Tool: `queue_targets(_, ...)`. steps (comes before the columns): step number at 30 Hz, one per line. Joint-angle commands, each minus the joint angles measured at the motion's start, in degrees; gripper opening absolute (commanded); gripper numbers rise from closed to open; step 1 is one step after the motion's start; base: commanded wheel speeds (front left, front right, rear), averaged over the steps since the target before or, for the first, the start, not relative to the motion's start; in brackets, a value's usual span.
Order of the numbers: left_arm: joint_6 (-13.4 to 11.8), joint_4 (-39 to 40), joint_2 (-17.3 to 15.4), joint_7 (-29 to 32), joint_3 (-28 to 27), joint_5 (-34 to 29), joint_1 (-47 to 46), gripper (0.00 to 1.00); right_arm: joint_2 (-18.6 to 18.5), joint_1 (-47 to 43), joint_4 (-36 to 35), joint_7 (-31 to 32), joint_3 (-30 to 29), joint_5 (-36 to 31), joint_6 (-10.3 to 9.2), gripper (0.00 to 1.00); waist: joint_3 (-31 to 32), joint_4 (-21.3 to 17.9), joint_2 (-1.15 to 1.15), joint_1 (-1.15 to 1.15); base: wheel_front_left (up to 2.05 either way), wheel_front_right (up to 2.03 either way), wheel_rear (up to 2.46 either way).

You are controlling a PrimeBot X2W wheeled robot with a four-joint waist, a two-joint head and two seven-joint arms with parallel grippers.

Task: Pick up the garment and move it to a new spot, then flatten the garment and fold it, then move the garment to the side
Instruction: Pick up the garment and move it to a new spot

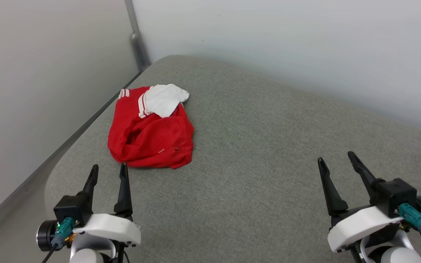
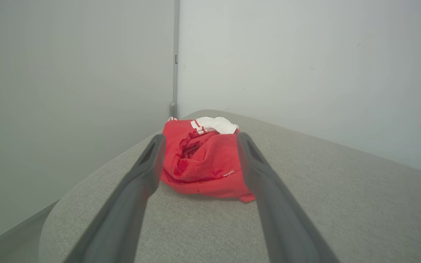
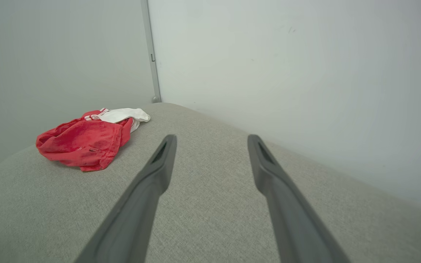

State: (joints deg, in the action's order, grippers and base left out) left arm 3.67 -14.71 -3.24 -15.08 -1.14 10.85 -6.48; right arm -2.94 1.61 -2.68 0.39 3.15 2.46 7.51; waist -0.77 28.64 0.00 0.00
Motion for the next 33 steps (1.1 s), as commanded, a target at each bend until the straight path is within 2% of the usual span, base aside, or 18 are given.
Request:
queue_targets(1, 0.0, -0.3, 0.1, -0.1, 0.4, -0.3, -1.3, 1.00, 0.1, 0.9, -0.3, 0.0, 0.1, -0.1, -0.04, 1.00, -0.3, -0.2, 0.00, 0.00, 0.00, 0.00, 0.00)
queue_targets(9, 0.0, -2.2, -2.1, 0.5, 0.3, -0.5, -10.0, 1.00, 0.1, 3.3, -2.3, 1.0, 0.9, -1.7, -0.04, 1.00, -5.1, -4.2, 0.00, 0.00, 0.00, 0.00, 0.00)
queue_targets(15, -0.1, -1.5, -4.8, 4.3, -2.1, 1.5, -19.1, 1.00, 0.0, 5.8, -3.7, 1.6, 1.3, -2.8, -0.04, 1.00, -9.9, -8.5, 0.00, 0.00, 0.00, 0.00, 0.00)
queue_targets(20, 0.7, -4.3, -8.9, 11.7, -5.6, 5.5, -26.7, 1.00, 0.0, 8.0, -4.3, 1.1, 0.3, -2.2, -0.04, 1.00, -14.7, -12.7, 0.00, 0.00, 0.00, 0.00, 0.00)
queue_targets(23, 1.3, -7.1, -12.6, 16.8, -7.0, 7.2, -29.5, 1.00, 0.0, 9.3, -4.0, 0.6, -0.2, -2.1, -0.04, 1.00, -17.3, -15.1, 0.00, 0.00, 0.00, 0.00, 0.00)
queue_targets(24, 2.1, -10.1, -16.0, 22.3, -7.9, 9.2, -31.6, 1.00, 0.0, 10.6, -3.4, -0.1, -0.2, -1.8, -0.03, 1.00, -19.6, -17.1, 0.00, 0.00, 0.00, 0.00, 0.00)
queue_targets(25, 2.3, -10.8, -17.4, 23.8, -8.1, 9.6, -32.3, 1.00, 0.0, 11.0, -3.3, -0.4, -0.1, -1.7, -0.04, 1.00, -20.2, -17.7, 0.00, 0.00, 0.00, 0.00, 0.00)
queue_targets(33, 3.2, -19.0, -25.2, 44.6, -8.8, 14.6, -33.8, 1.00, -0.2, 13.4, -1.8, -1.7, -0.2, -1.2, -0.03, 1.00, -24.9, -20.6, 0.00, 0.00, 0.00, 0.00, 0.00)
